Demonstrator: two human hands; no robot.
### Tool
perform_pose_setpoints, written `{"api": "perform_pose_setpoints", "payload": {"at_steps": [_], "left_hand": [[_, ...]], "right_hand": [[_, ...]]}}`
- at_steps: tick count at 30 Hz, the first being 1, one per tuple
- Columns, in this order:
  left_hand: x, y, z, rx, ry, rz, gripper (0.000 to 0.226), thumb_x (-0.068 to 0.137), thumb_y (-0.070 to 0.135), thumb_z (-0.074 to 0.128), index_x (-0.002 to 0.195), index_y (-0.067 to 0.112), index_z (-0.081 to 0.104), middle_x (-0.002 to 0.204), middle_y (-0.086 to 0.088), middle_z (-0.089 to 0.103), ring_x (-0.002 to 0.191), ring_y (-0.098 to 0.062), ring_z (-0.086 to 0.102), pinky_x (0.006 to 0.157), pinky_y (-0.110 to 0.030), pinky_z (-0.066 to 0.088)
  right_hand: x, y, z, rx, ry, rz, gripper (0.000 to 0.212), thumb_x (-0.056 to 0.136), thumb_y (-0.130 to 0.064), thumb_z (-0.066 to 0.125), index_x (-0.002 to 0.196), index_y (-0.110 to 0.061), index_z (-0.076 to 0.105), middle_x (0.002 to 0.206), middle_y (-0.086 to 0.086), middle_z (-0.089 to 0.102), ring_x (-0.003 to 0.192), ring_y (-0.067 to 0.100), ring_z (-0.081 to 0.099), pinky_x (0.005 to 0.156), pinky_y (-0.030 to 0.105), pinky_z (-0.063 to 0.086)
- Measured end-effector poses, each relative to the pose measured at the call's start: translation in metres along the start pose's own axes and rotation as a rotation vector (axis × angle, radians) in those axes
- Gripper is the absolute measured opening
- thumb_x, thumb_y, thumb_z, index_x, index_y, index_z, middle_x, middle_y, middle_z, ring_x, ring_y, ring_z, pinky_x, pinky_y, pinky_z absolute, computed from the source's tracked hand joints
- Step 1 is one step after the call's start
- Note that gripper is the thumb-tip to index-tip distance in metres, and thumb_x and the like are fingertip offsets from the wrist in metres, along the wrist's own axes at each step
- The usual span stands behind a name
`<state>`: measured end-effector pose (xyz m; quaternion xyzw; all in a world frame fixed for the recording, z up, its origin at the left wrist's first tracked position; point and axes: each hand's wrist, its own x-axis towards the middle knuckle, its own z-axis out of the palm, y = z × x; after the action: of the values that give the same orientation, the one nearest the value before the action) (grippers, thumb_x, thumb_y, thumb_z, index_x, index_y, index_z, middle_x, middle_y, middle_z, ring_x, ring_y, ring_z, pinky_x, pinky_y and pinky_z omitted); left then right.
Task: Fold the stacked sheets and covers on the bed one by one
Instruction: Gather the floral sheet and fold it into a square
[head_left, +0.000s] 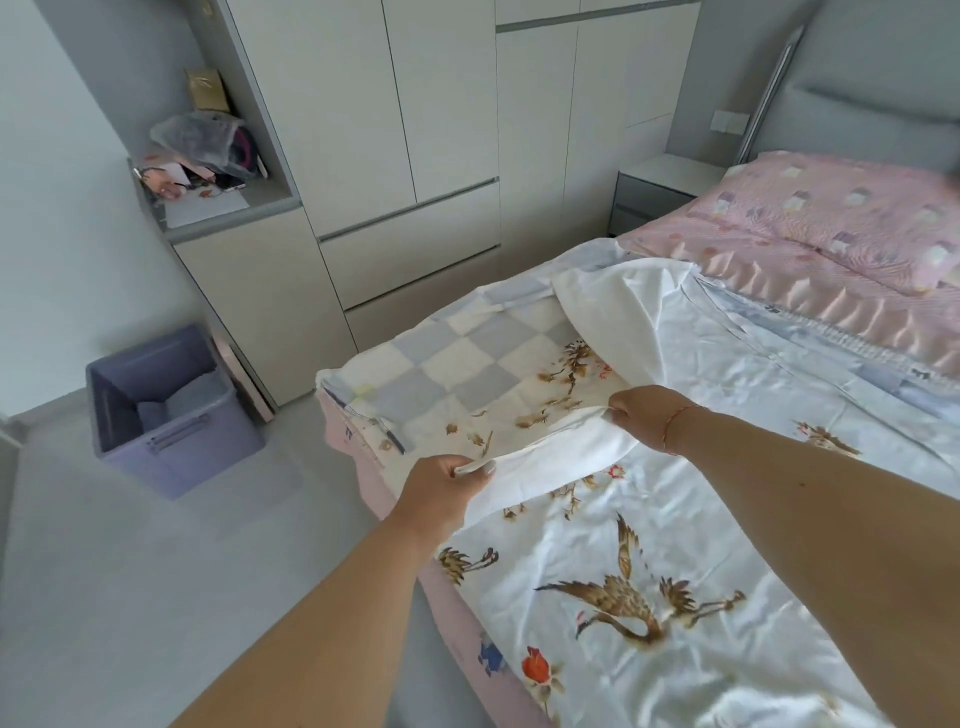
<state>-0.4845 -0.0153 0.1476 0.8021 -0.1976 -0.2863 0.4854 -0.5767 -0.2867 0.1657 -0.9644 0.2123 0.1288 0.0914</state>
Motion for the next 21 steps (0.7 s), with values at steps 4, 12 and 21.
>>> {"api": "perform_pose_setpoints", "payload": {"at_steps": [4, 12, 21], "left_hand": [[-0.051, 0.000, 0.037, 0.038, 0.002, -0.001, 0.042, 0.091, 0.037, 0.064, 0.064, 0.009, 0.048, 0.059, -0.006, 0.024, 0.057, -0.019, 0.025, 0.053, -0.026, 0.024], [-0.131, 0.006, 0.096, 0.090, -0.037, 0.024, 0.049, 0.093, 0.034, 0.061, 0.059, 0.015, 0.032, 0.060, -0.004, 0.019, 0.058, -0.017, 0.019, 0.052, -0.025, 0.019], [-0.253, -0.002, 0.179, 0.076, -0.080, 0.078, 0.030, 0.093, 0.040, 0.061, 0.084, 0.012, 0.061, 0.060, -0.007, 0.033, 0.057, -0.019, 0.032, 0.056, -0.019, 0.036]], "right_hand": [[-0.049, 0.021, 0.015, -0.010, -0.018, -0.022, 0.036, 0.103, -0.030, 0.031, 0.070, -0.019, 0.040, 0.071, -0.004, 0.045, 0.080, 0.021, 0.049, 0.071, 0.028, 0.035], [-0.141, 0.064, 0.046, -0.016, -0.038, -0.012, 0.034, 0.103, -0.031, 0.031, 0.077, -0.016, 0.045, 0.072, -0.004, 0.045, 0.080, 0.020, 0.050, 0.072, 0.028, 0.035], [-0.292, 0.113, 0.075, -0.079, 0.048, 0.025, 0.033, 0.103, -0.030, 0.032, 0.081, -0.012, 0.048, 0.074, 0.000, 0.049, 0.076, 0.019, 0.048, 0.069, 0.028, 0.033]]}}
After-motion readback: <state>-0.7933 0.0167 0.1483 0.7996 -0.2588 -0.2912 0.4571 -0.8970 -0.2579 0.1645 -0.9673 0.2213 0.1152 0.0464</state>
